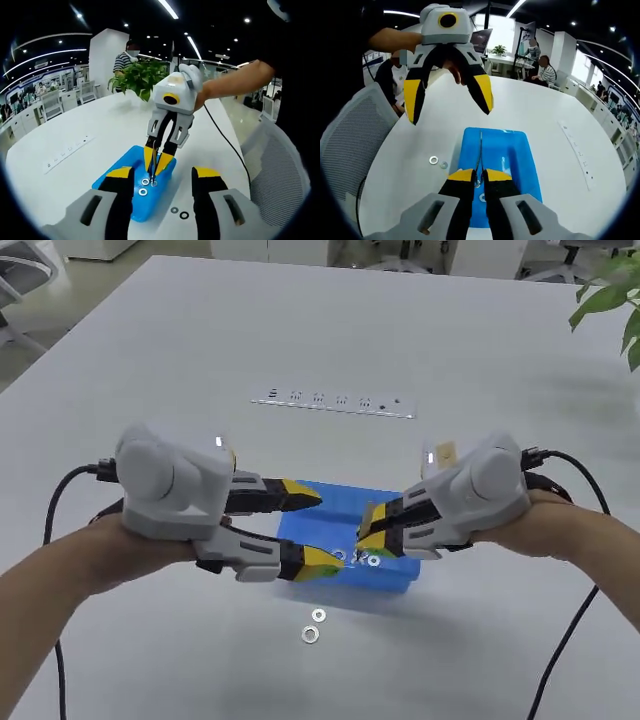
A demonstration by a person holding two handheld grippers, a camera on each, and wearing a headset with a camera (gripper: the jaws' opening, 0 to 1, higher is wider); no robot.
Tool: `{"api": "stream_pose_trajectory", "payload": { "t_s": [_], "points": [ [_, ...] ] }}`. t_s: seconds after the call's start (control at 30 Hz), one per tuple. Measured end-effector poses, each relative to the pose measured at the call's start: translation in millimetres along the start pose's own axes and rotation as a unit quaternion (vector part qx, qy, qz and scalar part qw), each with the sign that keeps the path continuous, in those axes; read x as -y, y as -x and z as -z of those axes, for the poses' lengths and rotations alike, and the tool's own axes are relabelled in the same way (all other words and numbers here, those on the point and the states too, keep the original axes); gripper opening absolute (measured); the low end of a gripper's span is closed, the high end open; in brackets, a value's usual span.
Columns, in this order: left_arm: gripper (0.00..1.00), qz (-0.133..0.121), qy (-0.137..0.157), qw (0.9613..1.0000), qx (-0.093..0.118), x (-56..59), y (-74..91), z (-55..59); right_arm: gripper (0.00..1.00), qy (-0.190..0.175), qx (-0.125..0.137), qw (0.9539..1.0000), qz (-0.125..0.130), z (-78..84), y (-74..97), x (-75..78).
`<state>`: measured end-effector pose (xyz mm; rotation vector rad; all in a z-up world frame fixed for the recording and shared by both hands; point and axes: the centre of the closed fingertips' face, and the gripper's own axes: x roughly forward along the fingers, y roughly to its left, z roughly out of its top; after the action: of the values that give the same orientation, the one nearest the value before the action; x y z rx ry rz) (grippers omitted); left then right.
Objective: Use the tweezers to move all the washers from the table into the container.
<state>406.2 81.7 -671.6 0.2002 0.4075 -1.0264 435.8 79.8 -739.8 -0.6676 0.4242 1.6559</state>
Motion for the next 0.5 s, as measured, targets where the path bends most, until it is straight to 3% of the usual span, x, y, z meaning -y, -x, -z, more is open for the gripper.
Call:
{"api": "stream_pose_trajectory", "payload": {
  "t_s": [0.27, 0.5],
  "points": [
    [0.31, 0.011, -0.015, 0.9997, -0.016, -8.9, -11.4, -0.7, 0.08, -0.004, -0.002, 1.0, -0.003, 5.2, -3.9, 1.4],
    [0.24, 0.014, -0.031, 0.999, -0.028, -14.8, -22.6, -1.1, 0.08, -0.005, -0.004, 1.0, -0.007, 9.1, -6.3, 2.7]
  ]
}}
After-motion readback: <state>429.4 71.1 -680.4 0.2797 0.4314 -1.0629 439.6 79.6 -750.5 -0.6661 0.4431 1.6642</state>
